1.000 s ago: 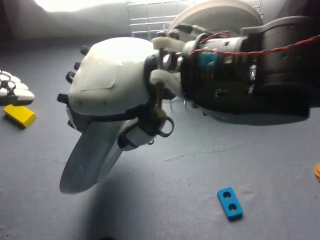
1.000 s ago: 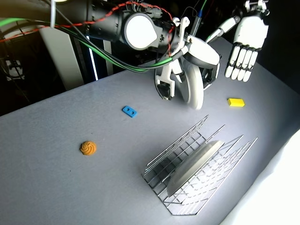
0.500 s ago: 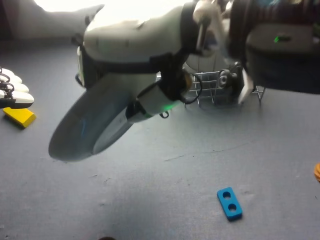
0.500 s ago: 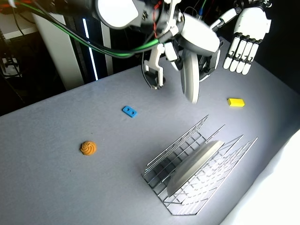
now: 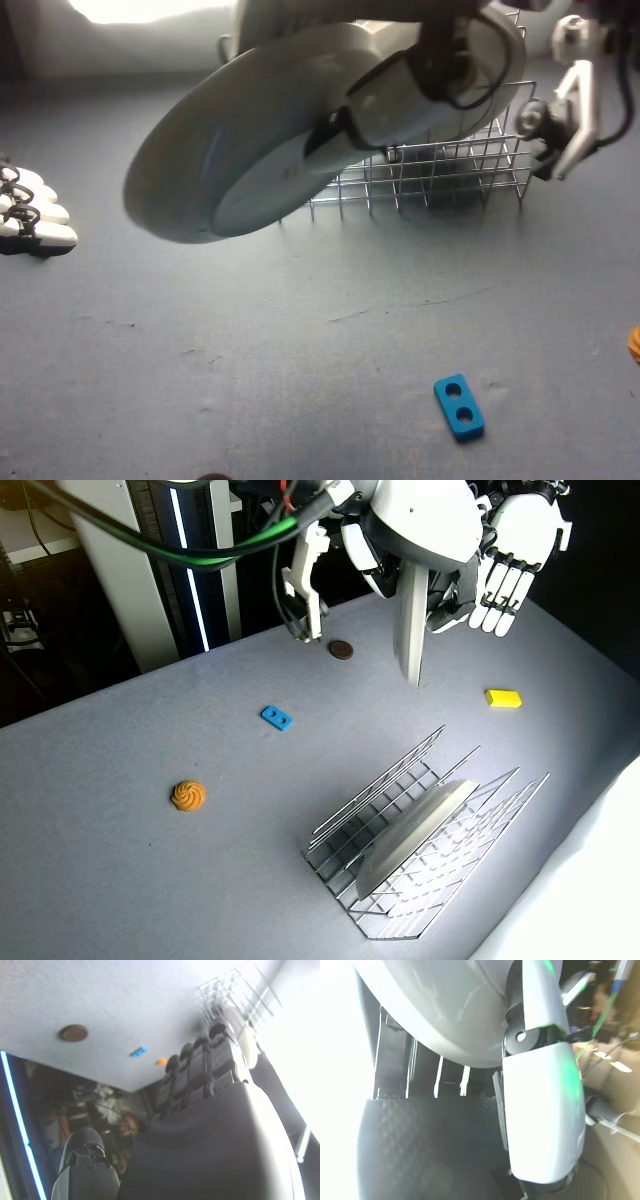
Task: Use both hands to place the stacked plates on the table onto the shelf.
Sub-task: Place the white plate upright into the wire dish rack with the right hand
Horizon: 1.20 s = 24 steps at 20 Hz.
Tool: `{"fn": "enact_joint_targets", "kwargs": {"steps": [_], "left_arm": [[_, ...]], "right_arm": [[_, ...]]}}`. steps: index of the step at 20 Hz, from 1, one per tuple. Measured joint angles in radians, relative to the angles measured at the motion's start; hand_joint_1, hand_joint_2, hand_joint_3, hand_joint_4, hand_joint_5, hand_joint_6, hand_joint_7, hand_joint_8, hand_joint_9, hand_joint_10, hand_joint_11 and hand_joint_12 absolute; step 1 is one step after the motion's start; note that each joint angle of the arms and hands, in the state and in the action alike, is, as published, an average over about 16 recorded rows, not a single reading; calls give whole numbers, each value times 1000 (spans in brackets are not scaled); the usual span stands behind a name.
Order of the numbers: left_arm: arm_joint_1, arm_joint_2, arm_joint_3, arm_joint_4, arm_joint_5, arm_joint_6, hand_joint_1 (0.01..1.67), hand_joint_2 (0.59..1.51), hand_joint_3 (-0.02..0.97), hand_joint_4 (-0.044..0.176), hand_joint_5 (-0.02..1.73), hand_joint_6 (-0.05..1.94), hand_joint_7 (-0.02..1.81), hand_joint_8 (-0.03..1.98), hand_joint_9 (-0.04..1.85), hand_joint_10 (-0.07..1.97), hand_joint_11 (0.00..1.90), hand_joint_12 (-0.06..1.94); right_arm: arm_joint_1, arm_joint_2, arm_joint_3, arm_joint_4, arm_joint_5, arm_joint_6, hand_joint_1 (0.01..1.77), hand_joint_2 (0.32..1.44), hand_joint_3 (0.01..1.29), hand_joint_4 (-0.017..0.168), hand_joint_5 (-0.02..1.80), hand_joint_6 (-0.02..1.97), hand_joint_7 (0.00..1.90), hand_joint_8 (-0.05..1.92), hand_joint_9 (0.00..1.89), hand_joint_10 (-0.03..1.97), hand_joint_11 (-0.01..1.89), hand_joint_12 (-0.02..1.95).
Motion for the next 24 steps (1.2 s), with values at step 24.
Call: {"fn": "enact_joint_targets", "kwargs": {"steps": [24], "left_arm": [[-18,-19,4,58,3,-2,13,1029,21,7,21,1,12,-3,18,-64,20,14]], "right_arm": [[-18,62,212,192,32,6,1255,950,14,12,1012,870,1157,695,1332,16,808,1015]]}}
